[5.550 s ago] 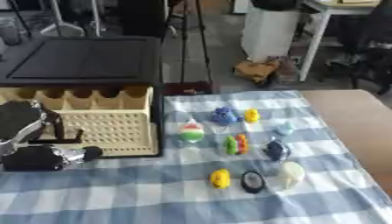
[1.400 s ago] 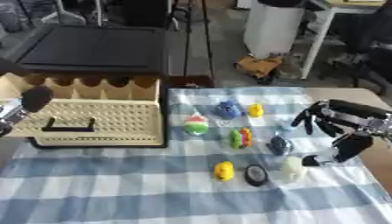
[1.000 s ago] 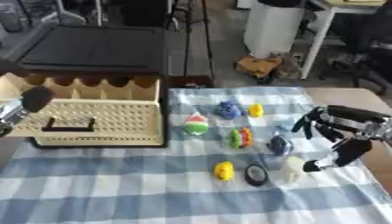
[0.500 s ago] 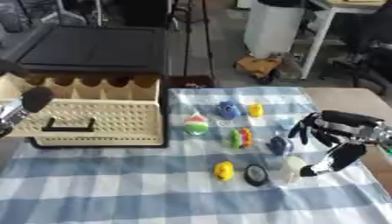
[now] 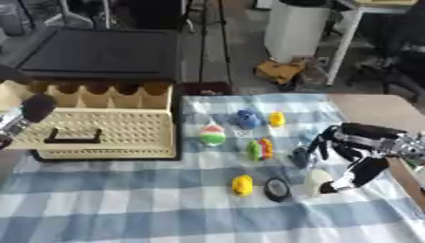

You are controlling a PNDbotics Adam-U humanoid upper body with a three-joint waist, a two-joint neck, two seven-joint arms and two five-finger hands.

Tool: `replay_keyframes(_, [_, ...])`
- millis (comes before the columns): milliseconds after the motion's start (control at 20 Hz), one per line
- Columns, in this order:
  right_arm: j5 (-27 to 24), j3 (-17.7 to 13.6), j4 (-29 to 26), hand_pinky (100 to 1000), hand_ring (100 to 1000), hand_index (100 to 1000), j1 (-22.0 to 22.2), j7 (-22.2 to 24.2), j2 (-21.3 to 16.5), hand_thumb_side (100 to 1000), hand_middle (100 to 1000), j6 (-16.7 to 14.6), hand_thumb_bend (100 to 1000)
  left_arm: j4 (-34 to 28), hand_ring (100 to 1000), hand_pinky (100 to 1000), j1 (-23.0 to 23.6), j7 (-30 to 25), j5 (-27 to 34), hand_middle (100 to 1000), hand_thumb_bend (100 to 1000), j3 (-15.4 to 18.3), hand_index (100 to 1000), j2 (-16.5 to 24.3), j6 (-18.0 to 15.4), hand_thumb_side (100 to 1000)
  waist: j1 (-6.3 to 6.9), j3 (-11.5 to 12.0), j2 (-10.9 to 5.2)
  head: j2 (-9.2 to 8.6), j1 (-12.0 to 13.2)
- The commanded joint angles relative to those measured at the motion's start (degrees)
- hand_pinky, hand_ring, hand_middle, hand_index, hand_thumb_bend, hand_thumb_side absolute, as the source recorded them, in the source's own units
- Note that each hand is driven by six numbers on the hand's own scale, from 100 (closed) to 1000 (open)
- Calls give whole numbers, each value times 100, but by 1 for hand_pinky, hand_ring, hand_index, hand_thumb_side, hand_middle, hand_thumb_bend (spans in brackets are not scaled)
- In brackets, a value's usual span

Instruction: Pick up objects from table and place into drawer.

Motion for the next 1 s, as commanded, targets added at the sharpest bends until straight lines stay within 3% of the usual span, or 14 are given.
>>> replay_keyframes(50, [105,-20,59,129,246,774,-91,22,-125,438,517,2,656,-69,100,100,-41,15,18,100,811,65,675,46,-9,1000,18,6,-61,34,-9])
replay_keyframes(1000, [406,-33,631,123,243,765,-159,37,8,410,523,-93,639,-83,100,100,-31,16,39,100,801,70,673,22,-22,1000,43,32,-39,37,-27])
